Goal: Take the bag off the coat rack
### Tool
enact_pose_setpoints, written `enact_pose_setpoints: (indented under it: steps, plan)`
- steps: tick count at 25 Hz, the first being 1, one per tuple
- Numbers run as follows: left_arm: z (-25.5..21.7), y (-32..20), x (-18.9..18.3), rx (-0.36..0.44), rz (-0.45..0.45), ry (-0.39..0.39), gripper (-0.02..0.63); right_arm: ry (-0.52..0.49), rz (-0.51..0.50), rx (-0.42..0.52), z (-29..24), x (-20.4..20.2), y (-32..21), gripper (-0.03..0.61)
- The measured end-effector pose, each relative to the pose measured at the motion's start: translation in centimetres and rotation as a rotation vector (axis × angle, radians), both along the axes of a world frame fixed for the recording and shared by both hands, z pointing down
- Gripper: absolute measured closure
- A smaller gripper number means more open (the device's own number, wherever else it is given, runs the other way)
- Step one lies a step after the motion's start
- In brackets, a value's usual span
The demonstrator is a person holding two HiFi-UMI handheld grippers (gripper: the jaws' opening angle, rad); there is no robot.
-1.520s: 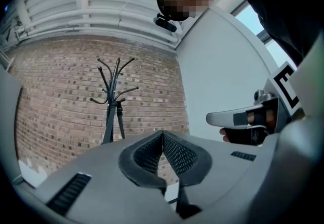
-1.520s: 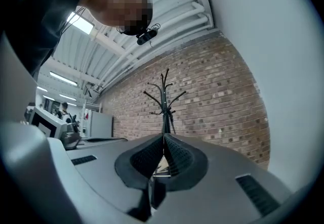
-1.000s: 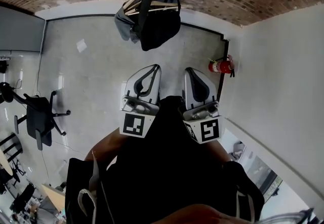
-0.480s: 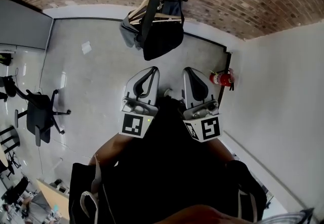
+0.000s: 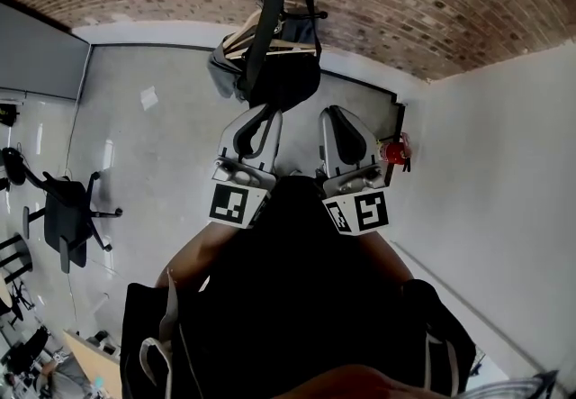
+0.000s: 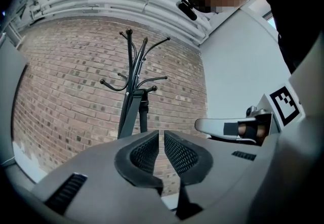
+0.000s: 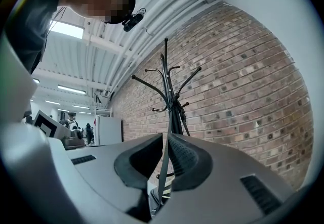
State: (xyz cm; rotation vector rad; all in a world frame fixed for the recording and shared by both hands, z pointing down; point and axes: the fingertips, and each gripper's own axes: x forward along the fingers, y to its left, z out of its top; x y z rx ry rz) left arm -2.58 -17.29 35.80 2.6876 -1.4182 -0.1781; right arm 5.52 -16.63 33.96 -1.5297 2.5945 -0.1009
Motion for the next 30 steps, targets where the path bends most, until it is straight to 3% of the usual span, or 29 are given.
enact_pose_setpoints:
  steps: [6, 10, 12, 13, 22, 25, 30]
  plan:
    - [-0.4, -2.5, 0.2, 0.021, -0.004, -0.021, 0.591, 0.009, -0.014, -0.010, 0.0, 0.3, -3.0, 0.555]
    - [-1.6, -4.7, 0.0, 0.039, -0.012, 0.029, 0.529, 0.004, -0.020, -0.021, 0.0, 0.4, -4.8, 0.548]
    - [-0.9, -5.6, -0.3, -0.005, -0.031, 0.006, 0.520, -0.001, -0.029, -0.027, 0.0, 0.3, -5.6, 0.474]
    - [-0.8, -6.1, -0.4, -0.016, -0.040, -0.003, 0.517, -0.001, -0.033, -0.029, 0.0, 0.2, -6.0, 0.469]
    - [-0.3, -9.4, -0.7, -0.016, -0.081, -0.033, 0.491, 0.050, -0.021, -0.028, 0.6, 0.0, -10.1, 0.469]
    - [-0.1, -10.5, -1.1, 0.021, -0.099, -0.037, 0.491, 0.043, -0.020, -0.037, 0.4, -0.3, -11.6, 0.469]
    - [0.6, -11.9, -1.0, -0.009, -0.096, -0.047, 0.491, 0.049, -0.011, -0.031, -0.3, -0.9, -13.4, 0.469]
